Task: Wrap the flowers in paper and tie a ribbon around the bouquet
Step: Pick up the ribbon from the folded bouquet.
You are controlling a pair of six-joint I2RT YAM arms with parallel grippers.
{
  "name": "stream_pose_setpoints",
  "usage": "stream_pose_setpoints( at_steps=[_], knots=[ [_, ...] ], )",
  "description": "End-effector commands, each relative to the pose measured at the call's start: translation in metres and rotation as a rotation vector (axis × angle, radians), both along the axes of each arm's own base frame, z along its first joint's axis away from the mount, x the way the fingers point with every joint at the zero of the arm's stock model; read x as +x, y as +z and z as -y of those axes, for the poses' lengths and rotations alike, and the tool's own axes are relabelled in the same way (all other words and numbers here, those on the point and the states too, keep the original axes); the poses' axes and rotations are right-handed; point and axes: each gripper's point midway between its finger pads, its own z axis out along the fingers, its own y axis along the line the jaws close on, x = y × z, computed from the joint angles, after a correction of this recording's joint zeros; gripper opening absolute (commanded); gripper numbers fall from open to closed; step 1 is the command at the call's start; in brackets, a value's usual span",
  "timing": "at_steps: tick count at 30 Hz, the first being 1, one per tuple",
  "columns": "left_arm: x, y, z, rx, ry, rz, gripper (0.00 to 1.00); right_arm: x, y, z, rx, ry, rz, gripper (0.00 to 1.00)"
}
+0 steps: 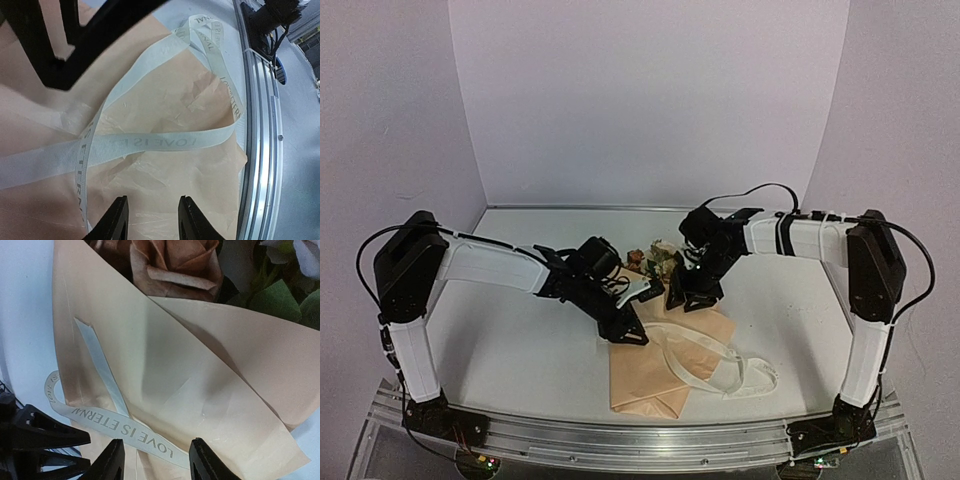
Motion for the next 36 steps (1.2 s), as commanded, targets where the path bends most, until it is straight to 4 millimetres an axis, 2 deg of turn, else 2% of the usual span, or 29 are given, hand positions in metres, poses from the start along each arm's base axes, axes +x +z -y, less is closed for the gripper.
stream_pose_setpoints(
  at_steps=[1,4,5,7,9,12,16,21,23,26,28,33,36],
  knots=[
    [0.036,0.087,0.017,-0.201,0.185,0.089,0.44,-0.006,-0.004,-0.002,-0.005,0.042,-0.013,0.44],
    [0.076,0.096,0.008,-0.194,0.441,0.030,0.49,-0.016,-0.006,0.001,-0.006,0.067,-0.026,0.38],
    [0.094,0.094,0.000,-0.160,0.553,0.030,0.53,-0.019,-0.006,0.001,-0.008,0.081,-0.020,0.37],
    [0.117,0.091,-0.010,-0.111,0.730,-0.023,0.57,-0.028,-0.005,0.002,-0.005,0.107,-0.011,0.32],
    [0.128,0.078,-0.019,-0.039,0.874,-0.107,0.61,-0.036,-0.006,0.002,0.003,0.130,-0.007,0.30],
    [0.135,0.068,-0.017,0.033,0.992,-0.229,0.61,-0.047,-0.004,0.001,0.011,0.169,0.016,0.26],
    [0.133,0.050,-0.013,0.073,1.086,-0.365,0.62,-0.058,0.002,0.005,0.018,0.205,0.069,0.25],
    [0.124,0.029,-0.014,0.129,1.173,-0.440,0.62,-0.066,0.005,0.005,0.025,0.243,0.100,0.25],
    [0.118,0.021,-0.014,0.160,1.194,-0.447,0.62,-0.067,0.003,0.009,0.013,0.248,0.108,0.25],
    [0.111,0.021,-0.009,0.191,1.214,-0.412,0.67,-0.067,0.003,0.015,-0.003,0.237,0.140,0.26],
    [0.103,0.016,-0.003,0.228,1.212,-0.395,0.68,-0.065,0.006,0.026,-0.031,0.216,0.176,0.28],
    [0.093,-0.002,-0.002,0.317,1.242,-0.348,0.68,-0.057,0.013,0.064,-0.138,0.119,0.295,0.38],
    [0.088,-0.005,0.004,0.354,1.235,-0.334,0.68,-0.058,0.019,0.080,-0.155,0.065,0.323,0.42]
  ],
)
